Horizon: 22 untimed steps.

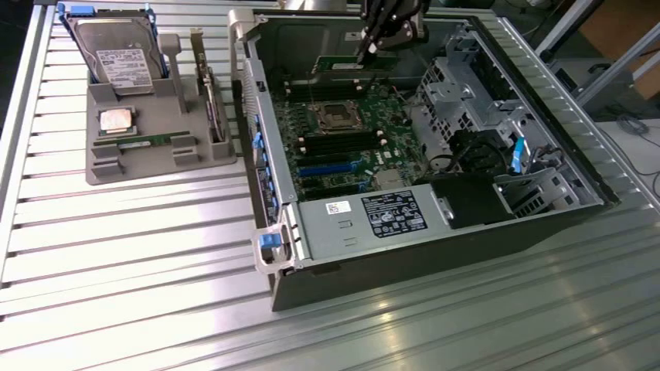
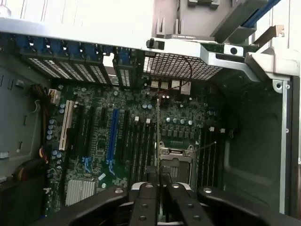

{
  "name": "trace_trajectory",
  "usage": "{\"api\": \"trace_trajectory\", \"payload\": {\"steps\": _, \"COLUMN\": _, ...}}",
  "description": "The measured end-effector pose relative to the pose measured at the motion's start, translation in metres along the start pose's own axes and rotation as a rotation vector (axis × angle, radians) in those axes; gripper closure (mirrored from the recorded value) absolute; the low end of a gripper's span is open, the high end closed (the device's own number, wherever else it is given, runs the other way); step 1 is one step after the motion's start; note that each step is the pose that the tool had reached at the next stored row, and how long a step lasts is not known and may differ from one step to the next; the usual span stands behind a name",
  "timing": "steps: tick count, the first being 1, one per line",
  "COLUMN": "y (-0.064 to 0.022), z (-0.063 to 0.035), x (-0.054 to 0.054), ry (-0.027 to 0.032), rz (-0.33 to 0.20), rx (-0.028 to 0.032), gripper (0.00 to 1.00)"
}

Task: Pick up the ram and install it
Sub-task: 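Pick up the ram and move it above insertion slot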

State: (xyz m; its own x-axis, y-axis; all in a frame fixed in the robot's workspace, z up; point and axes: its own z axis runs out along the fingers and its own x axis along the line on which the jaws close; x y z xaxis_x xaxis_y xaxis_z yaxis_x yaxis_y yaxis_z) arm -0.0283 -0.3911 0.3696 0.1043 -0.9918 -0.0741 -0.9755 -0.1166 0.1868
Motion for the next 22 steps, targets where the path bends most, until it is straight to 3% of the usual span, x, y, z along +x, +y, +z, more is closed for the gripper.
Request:
{"api": "trace_trajectory", "payload": {"steps": 3, "y": -0.0089, "z": 0.0032, "x": 0.002, "ry": -0.0016, "rz": 0.005, "rx": -0.005, "gripper": 0.87}}
{"api": "trace_trajectory", "payload": {"steps": 6, "y": -0.0108, "z": 0.0042, "x": 0.002, "ry": -0.0084, "rz": 0.042, "rx": -0.0032, "gripper": 0.87}}
{"api": "trace_trajectory", "payload": {"steps": 9, "y": -0.0127, "z": 0.0039, "x": 0.002, "ry": -0.0088, "rz": 0.055, "rx": -0.003, "gripper": 0.87}}
{"api": "trace_trajectory", "payload": {"steps": 11, "y": -0.0125, "z": 0.0042, "x": 0.002, "ry": -0.0042, "rz": 0.052, "rx": 0.0489, "gripper": 0.87}}
{"api": "trace_trajectory", "payload": {"steps": 12, "y": -0.0123, "z": 0.0044, "x": 0.002, "ry": -0.0012, "rz": 0.05, "rx": 0.0834, "gripper": 0.87}}
{"api": "trace_trajectory", "payload": {"steps": 13, "y": -0.012, "z": 0.0045, "x": 0.002, "ry": 0.0007, "rz": 0.049, "rx": 0.1036, "gripper": 0.87}}
{"api": "trace_trajectory", "payload": {"steps": 14, "y": -0.0118, "z": 0.0047, "x": 0.002, "ry": 0.0029, "rz": 0.047, "rx": 0.1293, "gripper": 0.87}}
{"api": "trace_trajectory", "payload": {"steps": 17, "y": -0.0118, "z": 0.0046, "x": 0.002, "ry": 0.0042, "rz": 0.047, "rx": 0.1314, "gripper": 0.87}}
{"api": "trace_trajectory", "payload": {"steps": 19, "y": -0.0132, "z": 0.0046, "x": 0.003, "ry": 0.0135, "rz": 0.049, "rx": 0.1307, "gripper": 0.87}}
{"api": "trace_trajectory", "payload": {"steps": 21, "y": -0.0161, "z": 0.0042, "x": 0.003, "ry": 0.0191, "rz": 0.049, "rx": 0.1301, "gripper": 0.87}}
{"api": "trace_trajectory", "payload": {"steps": 22, "y": -0.0222, "z": 0.0037, "x": 0.005, "ry": 0.024, "rz": 0.05, "rx": 0.1297, "gripper": 0.87}}
